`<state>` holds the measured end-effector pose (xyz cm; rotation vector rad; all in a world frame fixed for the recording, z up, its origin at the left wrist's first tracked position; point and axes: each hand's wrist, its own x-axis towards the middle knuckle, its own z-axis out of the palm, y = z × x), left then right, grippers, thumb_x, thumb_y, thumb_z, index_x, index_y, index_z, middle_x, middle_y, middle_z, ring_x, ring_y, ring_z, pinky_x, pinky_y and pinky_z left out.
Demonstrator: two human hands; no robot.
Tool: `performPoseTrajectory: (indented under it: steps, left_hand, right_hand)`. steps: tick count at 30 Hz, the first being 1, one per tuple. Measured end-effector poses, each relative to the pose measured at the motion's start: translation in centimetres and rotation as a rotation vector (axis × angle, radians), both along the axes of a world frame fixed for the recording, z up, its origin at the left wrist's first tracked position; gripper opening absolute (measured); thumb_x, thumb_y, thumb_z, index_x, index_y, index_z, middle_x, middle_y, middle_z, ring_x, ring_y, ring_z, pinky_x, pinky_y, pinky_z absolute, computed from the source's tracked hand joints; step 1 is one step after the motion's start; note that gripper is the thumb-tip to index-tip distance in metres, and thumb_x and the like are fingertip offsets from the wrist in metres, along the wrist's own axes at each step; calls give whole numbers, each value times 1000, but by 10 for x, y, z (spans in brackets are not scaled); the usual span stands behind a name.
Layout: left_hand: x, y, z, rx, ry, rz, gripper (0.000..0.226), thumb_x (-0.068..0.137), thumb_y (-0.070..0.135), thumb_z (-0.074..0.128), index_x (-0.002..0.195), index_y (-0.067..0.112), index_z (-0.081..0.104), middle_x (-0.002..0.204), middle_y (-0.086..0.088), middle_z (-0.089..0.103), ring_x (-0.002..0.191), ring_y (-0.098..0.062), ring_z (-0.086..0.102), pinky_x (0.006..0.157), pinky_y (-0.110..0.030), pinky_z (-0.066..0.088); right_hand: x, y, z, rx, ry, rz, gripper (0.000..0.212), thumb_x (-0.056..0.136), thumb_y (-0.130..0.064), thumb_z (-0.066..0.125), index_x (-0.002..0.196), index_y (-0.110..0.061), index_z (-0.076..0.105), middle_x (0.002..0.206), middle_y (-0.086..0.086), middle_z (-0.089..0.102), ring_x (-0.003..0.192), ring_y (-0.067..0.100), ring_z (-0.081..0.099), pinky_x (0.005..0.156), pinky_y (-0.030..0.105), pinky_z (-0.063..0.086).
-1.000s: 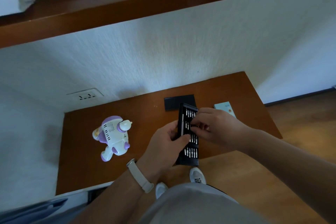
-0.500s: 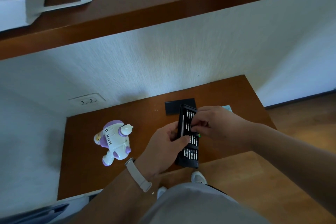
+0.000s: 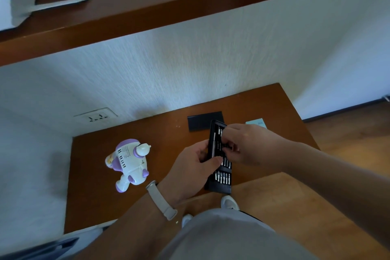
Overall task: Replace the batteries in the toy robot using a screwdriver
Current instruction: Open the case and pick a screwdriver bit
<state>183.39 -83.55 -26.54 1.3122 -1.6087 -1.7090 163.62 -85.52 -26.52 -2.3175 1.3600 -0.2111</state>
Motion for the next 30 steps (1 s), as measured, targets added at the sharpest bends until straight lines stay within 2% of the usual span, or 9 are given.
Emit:
performPoseTrajectory:
  steps: [4, 8, 15, 22, 26, 28, 30]
  left_hand:
    - [-3, 1, -1, -14, 3, -10, 39, 99, 20, 62, 103, 58, 65, 101, 9, 77, 92, -10, 74, 79, -20, 58]
    - [-4, 1, -2, 3, 12, -8, 28, 99, 17, 61, 111, 42, 64, 100, 10, 77, 91, -8, 74, 73, -13, 54]
    - [-5, 4, -2, 31, 22, 19, 29, 99, 13, 61, 113, 39, 63, 101, 9, 78, 92, -9, 74, 74, -15, 55]
    - [-7, 7, -2, 51, 36, 38, 31, 99, 10, 60, 110, 39, 63, 99, 11, 78, 90, -6, 74, 70, -11, 53]
    - [-7, 8, -5, 53, 20, 50, 31, 99, 10, 61, 114, 37, 64, 99, 8, 78, 90, -9, 75, 70, -15, 55]
    - [-5, 5, -6, 52, 12, 71, 30, 98, 9, 62, 116, 34, 65, 98, 7, 79, 89, -10, 75, 69, -16, 56]
    - [-2, 2, -6, 45, -13, 50, 31, 98, 11, 62, 115, 37, 65, 98, 8, 79, 89, -10, 75, 69, -17, 57]
  right_hand:
    - [-3, 3, 1, -59, 16, 37, 18, 92, -33, 51, 97, -18, 60, 86, -5, 55, 66, 13, 55, 58, 27, 52]
    - [-4, 8, 0, -148, -38, 74, 20, 92, -25, 54, 92, -9, 67, 81, 3, 61, 61, 19, 58, 52, 32, 52]
    - [-1, 18, -6, -259, -135, 34, 4, 84, -7, 71, 84, -3, 70, 75, 10, 64, 54, 23, 60, 45, 36, 54]
    - [4, 24, -13, -272, -185, -47, 7, 82, -1, 73, 78, 0, 67, 72, 12, 63, 52, 23, 58, 42, 39, 53]
    - [3, 30, -17, -248, -210, -81, 7, 82, -1, 72, 80, -1, 66, 77, 12, 64, 57, 24, 61, 46, 38, 55]
    - [2, 32, -19, -205, -225, -66, 3, 85, -4, 71, 87, -3, 69, 85, 10, 66, 66, 23, 64, 53, 35, 57]
    - [-2, 30, -20, -156, -242, -121, 8, 88, -11, 69, 95, -7, 71, 93, 4, 66, 75, 17, 63, 61, 30, 56]
